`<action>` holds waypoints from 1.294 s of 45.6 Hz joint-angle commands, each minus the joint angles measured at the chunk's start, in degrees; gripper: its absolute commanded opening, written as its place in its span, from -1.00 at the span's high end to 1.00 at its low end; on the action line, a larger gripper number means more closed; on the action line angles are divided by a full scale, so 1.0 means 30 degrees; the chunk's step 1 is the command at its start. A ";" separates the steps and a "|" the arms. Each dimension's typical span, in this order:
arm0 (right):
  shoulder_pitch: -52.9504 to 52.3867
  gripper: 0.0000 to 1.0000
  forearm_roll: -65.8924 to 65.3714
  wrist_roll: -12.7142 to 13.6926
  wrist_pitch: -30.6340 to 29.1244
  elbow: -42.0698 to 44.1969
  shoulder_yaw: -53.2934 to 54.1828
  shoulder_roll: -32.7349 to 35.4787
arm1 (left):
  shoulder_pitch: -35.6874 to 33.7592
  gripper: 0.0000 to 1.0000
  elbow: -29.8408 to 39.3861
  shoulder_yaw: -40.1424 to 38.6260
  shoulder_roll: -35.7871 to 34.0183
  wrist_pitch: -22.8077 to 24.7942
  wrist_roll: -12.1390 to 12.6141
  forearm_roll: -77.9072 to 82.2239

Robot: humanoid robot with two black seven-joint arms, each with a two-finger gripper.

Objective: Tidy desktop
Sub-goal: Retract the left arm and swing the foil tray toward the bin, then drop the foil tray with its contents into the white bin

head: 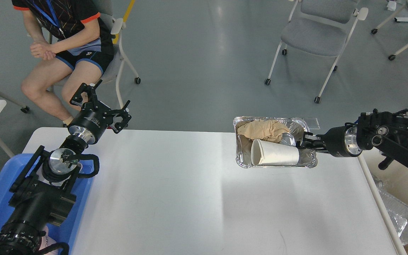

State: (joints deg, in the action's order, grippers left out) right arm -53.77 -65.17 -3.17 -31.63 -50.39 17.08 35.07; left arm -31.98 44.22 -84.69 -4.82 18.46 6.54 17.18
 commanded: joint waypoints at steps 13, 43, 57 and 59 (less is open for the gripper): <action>-0.0005 1.00 0.0043 0.0062 0.0262 0.0186 0.0605 0.0264 | 0.1198 -0.94 -0.0063 -0.0627 -0.0006 0.0000 0.0106 -0.0482; 0.6966 1.00 0.6575 0.0004 0.1609 0.5279 0.4884 0.7384 | 0.1784 -0.94 -0.0180 0.0223 0.0199 0.0000 0.0136 -0.0482; 0.7583 0.64 0.7514 0.0004 0.2048 1.2429 0.4913 0.4427 | 0.1813 -0.94 -0.0180 0.0604 0.0199 0.0000 0.0106 -0.0482; 0.7553 0.50 0.7514 -0.0055 0.2282 1.3016 0.4943 0.3900 | 0.1871 -0.94 -0.0180 0.0604 0.0199 -0.0001 0.0077 -0.0482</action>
State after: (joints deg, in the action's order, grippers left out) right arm -30.98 -42.76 -3.01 -25.91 -17.19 31.76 50.58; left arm -26.56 43.68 -82.98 -4.21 18.44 6.79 15.73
